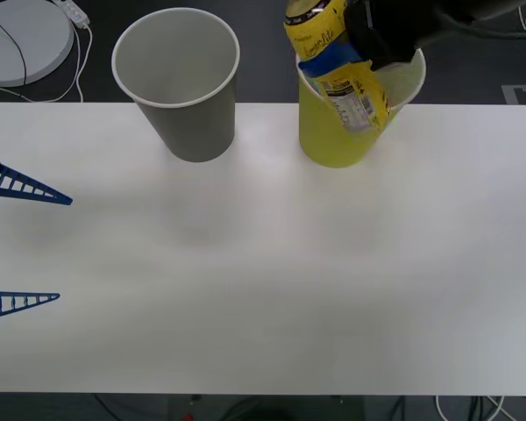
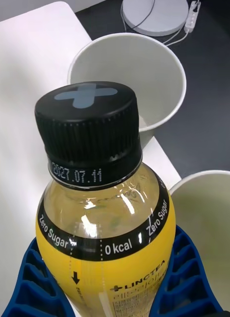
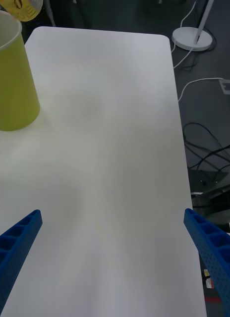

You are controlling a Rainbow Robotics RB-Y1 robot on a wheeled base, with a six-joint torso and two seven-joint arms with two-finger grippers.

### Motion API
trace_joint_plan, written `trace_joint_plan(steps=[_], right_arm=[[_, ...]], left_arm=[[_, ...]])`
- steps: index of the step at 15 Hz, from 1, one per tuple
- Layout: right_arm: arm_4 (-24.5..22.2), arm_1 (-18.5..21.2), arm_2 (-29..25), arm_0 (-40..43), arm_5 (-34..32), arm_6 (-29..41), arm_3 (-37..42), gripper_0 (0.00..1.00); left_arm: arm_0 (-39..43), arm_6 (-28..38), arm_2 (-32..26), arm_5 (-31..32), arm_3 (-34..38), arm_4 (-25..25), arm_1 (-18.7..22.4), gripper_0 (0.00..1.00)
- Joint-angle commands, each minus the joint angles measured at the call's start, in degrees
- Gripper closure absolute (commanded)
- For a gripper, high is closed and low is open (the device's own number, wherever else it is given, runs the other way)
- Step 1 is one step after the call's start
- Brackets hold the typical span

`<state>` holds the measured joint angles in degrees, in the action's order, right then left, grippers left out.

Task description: Put the can into the green bin and the plastic bottle into the gray bin

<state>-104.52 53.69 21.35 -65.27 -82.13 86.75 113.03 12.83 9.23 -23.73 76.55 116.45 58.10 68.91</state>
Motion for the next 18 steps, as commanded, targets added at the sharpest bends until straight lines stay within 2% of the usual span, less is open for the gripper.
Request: trace_joint_plan(steps=[1, 4, 10, 18], right_arm=[[-0.42, -3.32, 4.05, -6.01, -0.49, 0.0, -6.85, 1.0], [-4.2, -8.86, 4.67, -9.7, -3.21, 0.0, -12.92, 1.0], [-9.3, -17.12, 9.06, -17.52, -3.3, 0.0, -26.45, 1.0], [-13.87, -26.09, 10.91, -24.2, -0.23, 0.0, -41.48, 1.0]], left_arm=[[0.0, 0.0, 0.0, 0.0, 0.0, 0.0, 0.0, 0.0], [0.0, 0.0, 0.0, 0.0, 0.0, 0.0, 0.0, 0.0], [0.0, 0.0, 0.0, 0.0, 0.0, 0.0, 0.0, 0.0], [0.0, 0.0, 0.0, 0.0, 0.0, 0.0, 0.0, 0.0]])
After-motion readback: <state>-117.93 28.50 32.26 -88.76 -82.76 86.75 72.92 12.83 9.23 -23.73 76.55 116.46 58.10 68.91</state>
